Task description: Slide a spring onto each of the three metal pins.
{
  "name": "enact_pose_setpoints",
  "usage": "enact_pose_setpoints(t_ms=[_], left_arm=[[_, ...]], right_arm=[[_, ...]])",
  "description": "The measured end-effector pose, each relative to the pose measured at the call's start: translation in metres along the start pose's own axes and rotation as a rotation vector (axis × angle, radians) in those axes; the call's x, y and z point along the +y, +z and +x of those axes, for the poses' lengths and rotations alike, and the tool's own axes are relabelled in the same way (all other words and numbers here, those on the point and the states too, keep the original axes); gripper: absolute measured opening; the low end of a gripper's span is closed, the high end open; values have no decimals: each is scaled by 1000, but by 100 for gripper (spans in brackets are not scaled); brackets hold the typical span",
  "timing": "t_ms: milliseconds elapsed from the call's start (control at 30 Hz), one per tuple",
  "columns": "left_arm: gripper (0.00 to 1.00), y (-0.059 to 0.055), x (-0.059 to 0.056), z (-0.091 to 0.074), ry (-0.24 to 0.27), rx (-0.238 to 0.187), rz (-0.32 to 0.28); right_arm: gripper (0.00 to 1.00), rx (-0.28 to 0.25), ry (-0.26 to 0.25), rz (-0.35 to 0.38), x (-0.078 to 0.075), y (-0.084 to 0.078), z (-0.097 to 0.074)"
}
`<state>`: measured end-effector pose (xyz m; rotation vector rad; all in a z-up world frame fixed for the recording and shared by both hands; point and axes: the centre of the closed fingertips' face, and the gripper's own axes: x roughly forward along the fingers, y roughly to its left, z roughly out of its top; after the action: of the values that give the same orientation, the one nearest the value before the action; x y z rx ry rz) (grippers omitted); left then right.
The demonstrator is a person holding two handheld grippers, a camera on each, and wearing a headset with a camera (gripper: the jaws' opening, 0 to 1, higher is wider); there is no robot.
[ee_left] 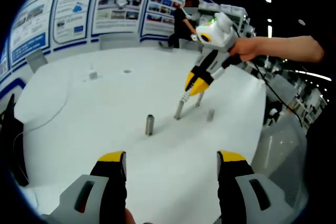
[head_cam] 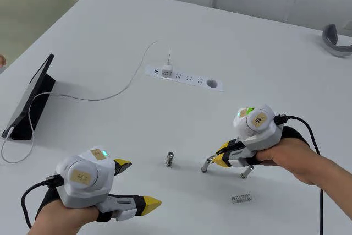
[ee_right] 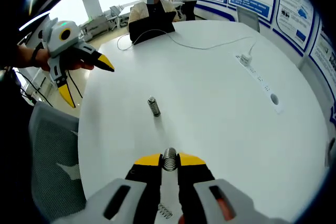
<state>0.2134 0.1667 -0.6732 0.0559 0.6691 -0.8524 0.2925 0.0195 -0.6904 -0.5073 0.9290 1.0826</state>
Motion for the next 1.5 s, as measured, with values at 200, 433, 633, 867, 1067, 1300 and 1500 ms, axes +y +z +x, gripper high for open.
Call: enact_pose_setpoints(t_ms=[200, 433, 633, 867, 1067, 1300, 1500], left_arm=[[71, -1, 1, -1, 3, -8, -20], [71, -2, 1, -3, 4, -8, -28], [71, -4, 1, -3, 4, -7, -31], [71, -4, -1, -2, 1, -7, -32], [71, -8, 0, -3, 3, 1, -35], [71, -9, 0, -3, 3, 4, -38], [71, -8, -1, -2, 2, 2, -41]], right_arm=[[12, 9, 9, -6, 0, 1, 6], [12, 26, 12, -12, -1, 1, 10], [13, 30, 7, -17, -2, 2, 13], [13, 39, 12, -28, -1, 2, 22], [13, 58, 10, -55, -1, -2, 30], [13, 66, 11, -56, -2, -6, 38], [13, 73, 15, -56, -2, -9, 44]])
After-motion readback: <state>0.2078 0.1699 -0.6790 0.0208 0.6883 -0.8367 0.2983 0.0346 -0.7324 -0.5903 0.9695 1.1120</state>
